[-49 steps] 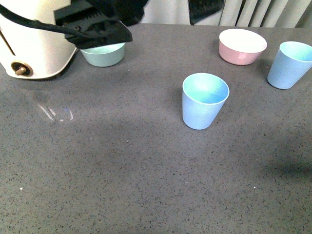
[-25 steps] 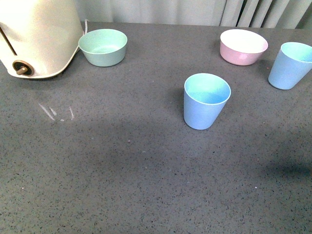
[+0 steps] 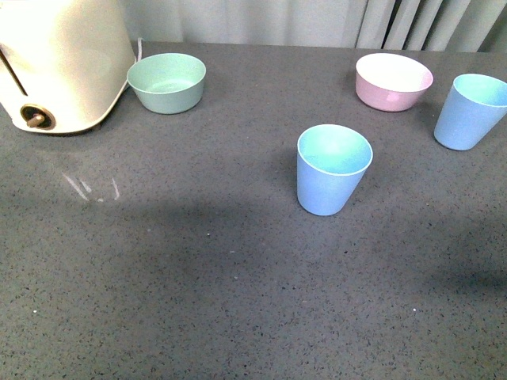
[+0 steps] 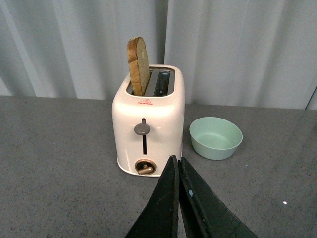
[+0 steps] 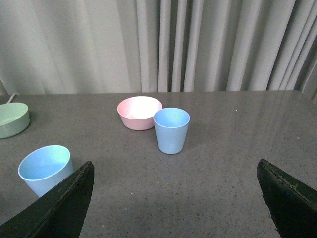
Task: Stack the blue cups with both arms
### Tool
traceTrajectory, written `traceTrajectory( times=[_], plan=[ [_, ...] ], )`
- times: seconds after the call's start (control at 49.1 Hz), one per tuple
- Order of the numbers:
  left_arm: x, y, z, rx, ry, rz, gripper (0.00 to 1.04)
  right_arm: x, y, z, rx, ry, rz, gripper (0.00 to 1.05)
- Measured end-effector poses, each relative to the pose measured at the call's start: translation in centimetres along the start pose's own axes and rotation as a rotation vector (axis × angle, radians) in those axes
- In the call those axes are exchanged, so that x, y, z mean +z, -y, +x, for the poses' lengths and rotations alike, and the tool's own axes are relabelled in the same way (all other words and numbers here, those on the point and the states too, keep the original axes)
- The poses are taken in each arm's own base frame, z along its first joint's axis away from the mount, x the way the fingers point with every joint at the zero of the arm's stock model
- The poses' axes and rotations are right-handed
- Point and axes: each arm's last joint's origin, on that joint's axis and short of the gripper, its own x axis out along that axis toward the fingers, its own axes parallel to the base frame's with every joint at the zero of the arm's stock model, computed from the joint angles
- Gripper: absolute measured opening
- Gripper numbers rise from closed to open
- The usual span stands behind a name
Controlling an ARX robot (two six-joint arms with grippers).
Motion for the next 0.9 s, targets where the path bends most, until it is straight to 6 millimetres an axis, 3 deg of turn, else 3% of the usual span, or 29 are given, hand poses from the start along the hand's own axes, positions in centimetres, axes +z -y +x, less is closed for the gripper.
traceTrajectory(
  times=[0.366, 0.896],
  plan=[
    [-1.8, -2.2, -2.9, 0.008, 0.000, 0.001, 0.02, 0.0, 0.0, 0.0, 0.000, 0.000, 0.000, 0.96],
    [-1.0, -2.1, -5.2, -0.001, 0.025, 0.002, 0.02, 0.0, 0.0, 0.0, 0.000, 0.000, 0.000, 0.96]
  ],
)
